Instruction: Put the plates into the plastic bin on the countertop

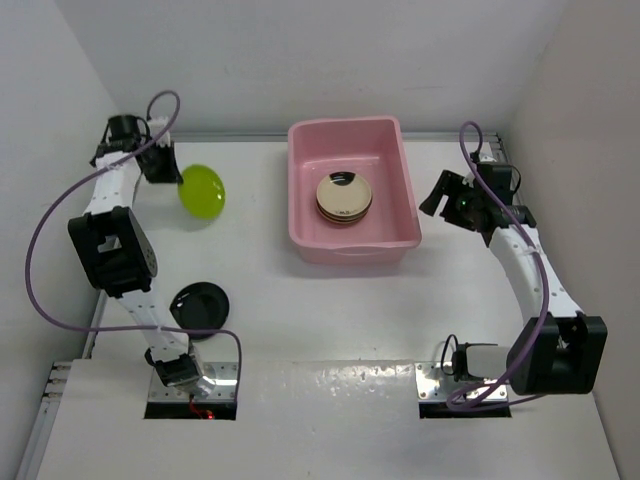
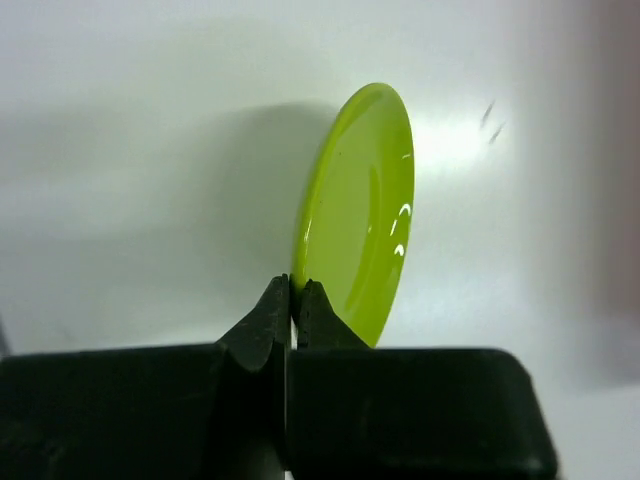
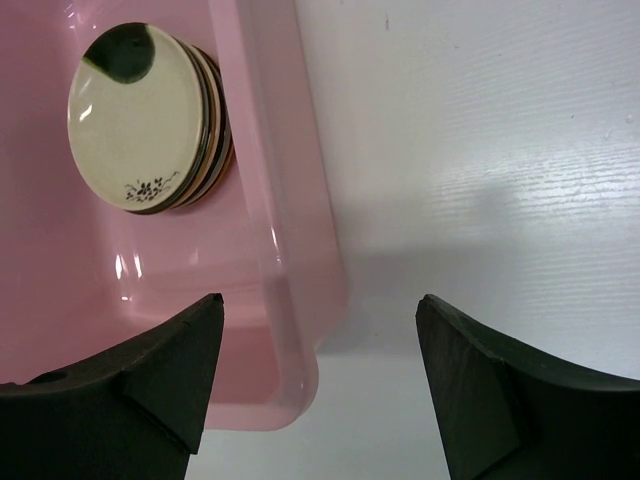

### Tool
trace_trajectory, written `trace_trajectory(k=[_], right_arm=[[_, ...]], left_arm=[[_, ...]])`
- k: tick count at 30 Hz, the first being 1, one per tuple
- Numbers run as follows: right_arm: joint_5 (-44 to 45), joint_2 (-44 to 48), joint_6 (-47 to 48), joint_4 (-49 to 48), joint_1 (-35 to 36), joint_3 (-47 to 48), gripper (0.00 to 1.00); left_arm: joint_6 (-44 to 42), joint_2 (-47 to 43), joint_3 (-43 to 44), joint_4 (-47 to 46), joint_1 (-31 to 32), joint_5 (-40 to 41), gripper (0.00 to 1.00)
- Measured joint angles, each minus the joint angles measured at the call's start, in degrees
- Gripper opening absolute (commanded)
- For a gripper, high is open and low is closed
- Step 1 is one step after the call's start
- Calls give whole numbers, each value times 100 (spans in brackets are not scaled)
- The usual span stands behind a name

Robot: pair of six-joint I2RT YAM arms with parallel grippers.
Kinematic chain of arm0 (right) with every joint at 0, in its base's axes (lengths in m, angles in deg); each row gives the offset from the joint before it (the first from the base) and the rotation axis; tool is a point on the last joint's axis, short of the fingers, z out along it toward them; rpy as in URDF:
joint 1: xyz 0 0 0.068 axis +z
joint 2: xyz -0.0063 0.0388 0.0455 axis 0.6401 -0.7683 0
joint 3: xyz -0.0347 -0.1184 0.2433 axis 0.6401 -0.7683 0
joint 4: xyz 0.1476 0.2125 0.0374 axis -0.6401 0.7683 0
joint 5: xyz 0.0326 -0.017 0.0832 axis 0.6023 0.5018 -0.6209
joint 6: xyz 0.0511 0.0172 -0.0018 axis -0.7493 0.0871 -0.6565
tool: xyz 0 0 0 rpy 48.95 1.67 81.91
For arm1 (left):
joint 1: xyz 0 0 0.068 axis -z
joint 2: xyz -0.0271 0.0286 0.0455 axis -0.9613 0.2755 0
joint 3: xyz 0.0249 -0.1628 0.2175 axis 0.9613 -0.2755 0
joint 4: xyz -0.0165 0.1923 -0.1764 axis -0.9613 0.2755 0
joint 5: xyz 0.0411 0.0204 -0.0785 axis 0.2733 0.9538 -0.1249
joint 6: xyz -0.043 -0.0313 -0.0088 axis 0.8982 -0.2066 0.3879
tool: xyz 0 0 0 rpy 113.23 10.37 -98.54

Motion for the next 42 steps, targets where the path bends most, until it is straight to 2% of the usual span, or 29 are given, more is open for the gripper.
trace_trajectory(k=[5, 13, 16, 19, 23, 27, 28, 29, 31, 32, 35, 42], right_arm=[[-17, -48, -92, -20, -7, 0, 77], [-63, -389, -210, -92, -31, 2, 77], [-74, -444, -216, -90, -31, 4, 77], [-81, -479, -214, -76, -31, 20, 77], [-79, -496, -212, -33, -31, 59, 77], [-76, -496, -210, -9, -31, 63, 77], [-74, -496, -210, 2, -31, 63, 77], [-72, -496, -210, 9, -31, 63, 77], [-66, -496, -208, 11, -31, 63, 77], [-61, -496, -208, 11, -31, 63, 77], [-55, -496, -205, 20, -31, 63, 77], [-50, -496, -205, 90, -31, 79, 77]], left_arm=[[481, -92, 1659, -146, 424, -271, 0], [1064, 146, 3062, -680, 2356, -608, 0], [1110, 654, 3300, -793, 3042, -612, 0], [1128, 1285, 3377, -776, 3471, -562, 0], [1126, 2031, 3377, -664, 3711, -415, 0], [1123, 2339, 3377, -577, 3790, -317, 0], [1121, 2339, 3375, -577, 3792, -319, 2], [1097, 2339, 3375, -614, 3803, -321, 18], [1058, 2339, 3373, -710, 3827, -317, 30], [1049, 2339, 3366, -719, 3842, -306, 43], [960, 2339, 3316, -767, 3895, -313, 59], [774, 2339, 3202, -774, 4046, -229, 63]])
